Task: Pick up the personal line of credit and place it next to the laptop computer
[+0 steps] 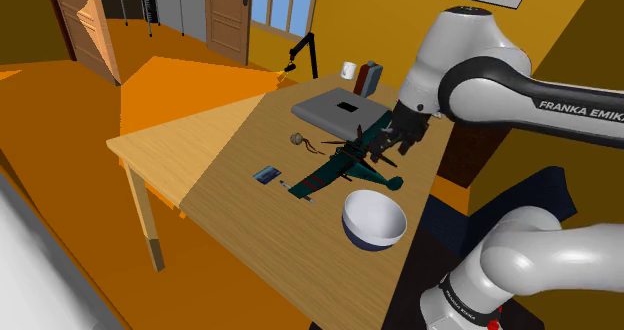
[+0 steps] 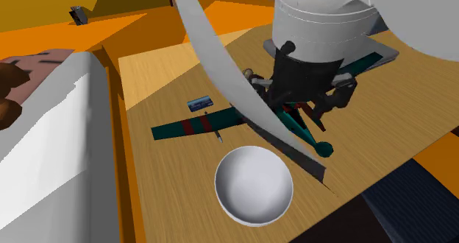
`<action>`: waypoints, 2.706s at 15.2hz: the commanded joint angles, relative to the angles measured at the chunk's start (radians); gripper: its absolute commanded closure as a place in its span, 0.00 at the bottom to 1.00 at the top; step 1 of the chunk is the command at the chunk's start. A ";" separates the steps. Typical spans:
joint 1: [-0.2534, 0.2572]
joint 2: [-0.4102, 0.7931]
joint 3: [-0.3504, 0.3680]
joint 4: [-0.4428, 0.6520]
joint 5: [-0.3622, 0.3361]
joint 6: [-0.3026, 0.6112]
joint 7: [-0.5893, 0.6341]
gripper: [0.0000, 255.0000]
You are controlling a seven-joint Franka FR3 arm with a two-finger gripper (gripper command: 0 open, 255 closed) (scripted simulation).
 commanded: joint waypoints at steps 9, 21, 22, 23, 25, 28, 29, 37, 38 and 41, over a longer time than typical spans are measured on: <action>-0.196 0.277 0.437 0.098 -0.024 0.246 0.622 0.00; -0.393 1.211 0.863 0.604 -0.896 -0.035 1.714 0.00; -0.327 1.263 0.812 0.658 -0.934 -0.071 1.759 0.00; -0.271 1.313 0.769 0.712 -0.967 -0.105 1.798 0.00; -0.174 1.403 0.694 0.826 -1.022 -0.167 1.862 0.00; -0.103 1.481 0.632 0.927 -1.066 -0.208 1.909 0.00; -0.108 1.483 0.629 0.919 -1.070 -0.199 1.911 0.00; -0.134 1.498 0.612 0.879 -1.095 -0.149 1.924 0.00; -0.134 1.498 0.612 0.879 -1.095 -0.149 1.924 0.00; -0.134 1.498 0.612 0.879 -1.095 -0.149 1.924 0.00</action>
